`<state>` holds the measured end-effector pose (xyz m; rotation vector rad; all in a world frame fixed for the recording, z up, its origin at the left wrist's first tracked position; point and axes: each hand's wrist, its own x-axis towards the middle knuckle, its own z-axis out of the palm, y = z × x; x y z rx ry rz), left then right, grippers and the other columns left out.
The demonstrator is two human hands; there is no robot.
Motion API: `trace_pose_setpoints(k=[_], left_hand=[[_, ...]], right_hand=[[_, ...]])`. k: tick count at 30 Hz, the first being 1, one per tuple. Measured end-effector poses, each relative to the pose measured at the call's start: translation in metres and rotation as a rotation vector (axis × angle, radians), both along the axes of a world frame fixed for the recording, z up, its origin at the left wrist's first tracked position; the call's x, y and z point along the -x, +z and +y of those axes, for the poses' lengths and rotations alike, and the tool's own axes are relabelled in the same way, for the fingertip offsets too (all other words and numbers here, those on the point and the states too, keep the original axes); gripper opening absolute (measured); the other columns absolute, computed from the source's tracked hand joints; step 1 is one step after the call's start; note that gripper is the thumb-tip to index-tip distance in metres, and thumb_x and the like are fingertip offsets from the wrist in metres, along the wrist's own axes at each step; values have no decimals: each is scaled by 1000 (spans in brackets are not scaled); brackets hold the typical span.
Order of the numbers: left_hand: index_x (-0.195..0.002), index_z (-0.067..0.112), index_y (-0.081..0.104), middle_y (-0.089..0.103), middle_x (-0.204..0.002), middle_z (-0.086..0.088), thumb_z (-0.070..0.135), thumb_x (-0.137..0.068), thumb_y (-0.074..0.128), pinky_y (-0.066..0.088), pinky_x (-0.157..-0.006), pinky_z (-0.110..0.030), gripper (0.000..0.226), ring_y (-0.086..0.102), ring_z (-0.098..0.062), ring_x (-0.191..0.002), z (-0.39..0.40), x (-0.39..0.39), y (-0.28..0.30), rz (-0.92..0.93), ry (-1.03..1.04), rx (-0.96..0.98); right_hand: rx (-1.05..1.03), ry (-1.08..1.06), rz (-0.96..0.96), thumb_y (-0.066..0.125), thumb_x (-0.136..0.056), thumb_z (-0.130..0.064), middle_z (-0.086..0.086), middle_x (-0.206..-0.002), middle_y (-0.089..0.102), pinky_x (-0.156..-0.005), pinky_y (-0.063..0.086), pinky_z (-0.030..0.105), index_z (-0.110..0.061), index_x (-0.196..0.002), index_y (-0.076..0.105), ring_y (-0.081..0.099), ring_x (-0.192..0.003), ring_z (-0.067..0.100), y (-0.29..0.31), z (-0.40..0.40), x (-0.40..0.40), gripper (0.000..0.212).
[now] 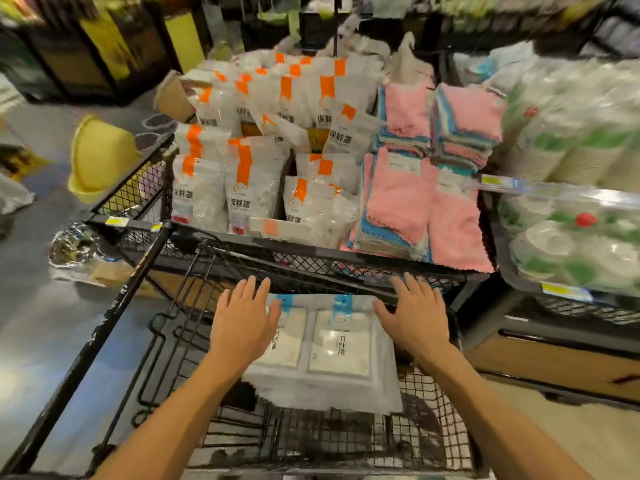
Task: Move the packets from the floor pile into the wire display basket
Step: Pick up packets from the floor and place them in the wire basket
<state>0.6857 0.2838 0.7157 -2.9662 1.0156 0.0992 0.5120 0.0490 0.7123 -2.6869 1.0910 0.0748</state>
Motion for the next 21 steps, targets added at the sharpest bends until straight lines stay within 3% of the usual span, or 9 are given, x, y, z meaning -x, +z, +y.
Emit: trace_pose_setpoints(k=[8,11,14,18,21], left_hand=[[-162,25,23,23,-169,-1,54,-107,27,12,-126,-41,62,18,-19,-156,-22,40,74,6,-170,121],[-161,25,25,26,-168,0,55,-106,26,15,-126,-41,63,20,-19,-155,-31,57,91,10,-310,134],[-160,25,29,33,-164,1,57,-105,26,21,-126,-41,63,28,-20,-152,-38,81,99,28,-452,168],[-162,29,23,23,-168,3,57,-106,25,15,-125,-40,63,21,-19,-155,-46,123,101,92,-646,200],[-160,27,28,26,-167,2,59,-106,20,17,-123,-40,64,24,-20,-153,-49,160,98,140,-789,238]], right_hand=[[92,-79,-111,39,-100,-66,3,-166,33,-127,14,46,-25,-159,33,24,-155,26,80,15,64,71],[115,-163,-140,39,-101,-65,3,-165,35,-127,19,45,-23,-159,34,28,-153,25,99,32,98,71],[110,-299,-170,38,-102,-63,4,-166,33,-126,21,44,-23,-159,34,29,-153,23,108,58,140,70],[134,-513,-211,42,-101,-64,5,-160,43,-124,27,43,-22,-155,43,36,-149,24,114,97,205,68],[133,-679,-242,47,-101,-61,3,-160,43,-123,28,42,-22,-155,42,36,-149,22,116,125,259,68]])
